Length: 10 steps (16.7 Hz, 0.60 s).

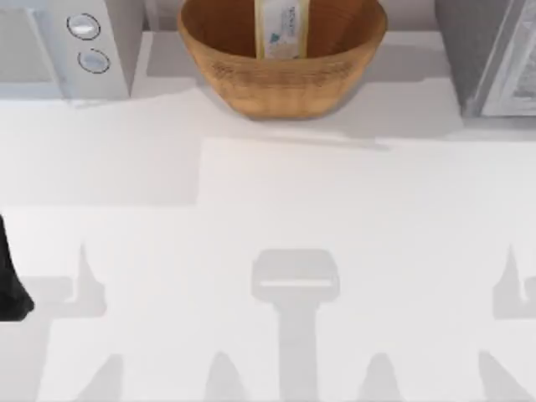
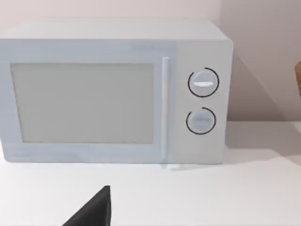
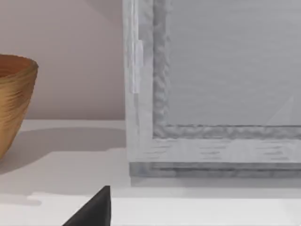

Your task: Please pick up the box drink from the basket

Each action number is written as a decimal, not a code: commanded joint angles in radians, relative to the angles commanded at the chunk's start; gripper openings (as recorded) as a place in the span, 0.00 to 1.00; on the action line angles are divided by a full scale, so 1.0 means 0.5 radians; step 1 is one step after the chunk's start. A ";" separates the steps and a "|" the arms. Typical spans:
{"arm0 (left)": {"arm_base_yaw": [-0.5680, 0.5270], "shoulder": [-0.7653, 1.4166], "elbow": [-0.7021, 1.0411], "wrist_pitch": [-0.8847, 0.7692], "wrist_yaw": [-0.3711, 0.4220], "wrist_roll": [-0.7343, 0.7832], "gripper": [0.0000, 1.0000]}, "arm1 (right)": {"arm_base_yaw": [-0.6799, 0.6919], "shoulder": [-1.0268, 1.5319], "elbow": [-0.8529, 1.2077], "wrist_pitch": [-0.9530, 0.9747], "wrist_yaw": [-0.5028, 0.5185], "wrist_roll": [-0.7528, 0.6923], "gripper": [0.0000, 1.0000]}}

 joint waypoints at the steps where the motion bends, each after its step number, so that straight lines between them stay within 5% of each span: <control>1: 0.000 0.000 0.000 0.000 0.000 0.000 1.00 | 0.000 0.000 0.000 0.000 0.000 0.000 1.00; 10: -0.208 0.703 0.425 0.222 -0.173 0.019 1.00 | 0.000 0.000 0.000 0.000 0.000 0.000 1.00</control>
